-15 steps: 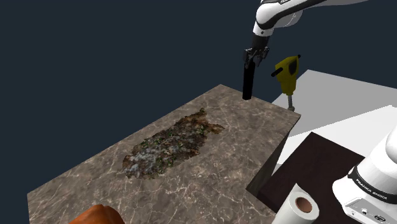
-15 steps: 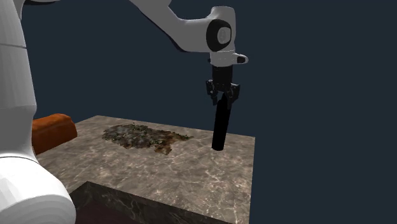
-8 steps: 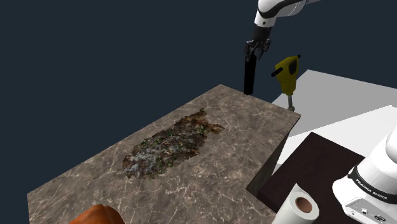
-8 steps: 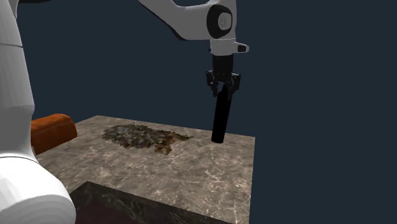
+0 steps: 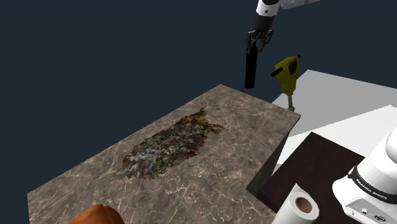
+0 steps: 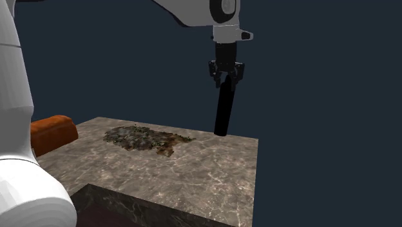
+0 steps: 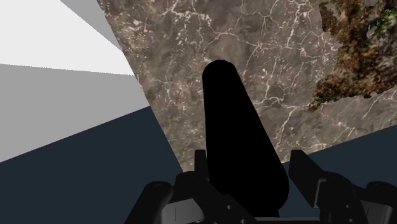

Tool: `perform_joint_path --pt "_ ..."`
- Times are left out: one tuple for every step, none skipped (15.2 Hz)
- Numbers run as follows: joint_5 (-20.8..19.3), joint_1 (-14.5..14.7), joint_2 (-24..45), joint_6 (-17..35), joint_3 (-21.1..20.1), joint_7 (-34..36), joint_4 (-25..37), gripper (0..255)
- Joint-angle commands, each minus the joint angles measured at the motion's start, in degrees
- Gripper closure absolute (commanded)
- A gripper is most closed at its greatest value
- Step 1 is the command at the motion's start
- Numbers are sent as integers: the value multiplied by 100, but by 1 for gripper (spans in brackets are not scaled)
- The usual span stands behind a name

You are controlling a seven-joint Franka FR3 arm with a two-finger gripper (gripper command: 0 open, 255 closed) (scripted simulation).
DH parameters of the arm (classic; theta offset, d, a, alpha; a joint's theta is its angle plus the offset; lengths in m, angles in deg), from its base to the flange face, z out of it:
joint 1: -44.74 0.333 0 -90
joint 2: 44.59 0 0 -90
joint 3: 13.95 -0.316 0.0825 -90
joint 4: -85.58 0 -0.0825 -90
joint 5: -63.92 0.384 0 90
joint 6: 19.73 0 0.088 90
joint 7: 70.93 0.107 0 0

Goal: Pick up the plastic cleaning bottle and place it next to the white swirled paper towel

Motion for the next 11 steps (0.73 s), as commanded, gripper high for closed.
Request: perform_joint_path --pt "0 -2 31 -168 1 7 200 255" --pt "0 -2 35 -246 2 10 282 255" --pt "-1 -3 41 -325 2 13 366 255" --pt "-1 -4 47 -404 3 15 452 255" --pt "-1 -5 56 -483 3 18 540 255" --pt "-1 -6 65 -563 4 21 629 255" --pt "-1 -7 77 -643 5 23 721 255" --pt "0 -8 90 -724 5 26 815 255" --pt "1 -9 104 -806 6 28 911 255" --pt "2 -11 120 -889 7 30 1009 255" --pt "3 -12 138 -972 8 32 1110 255"
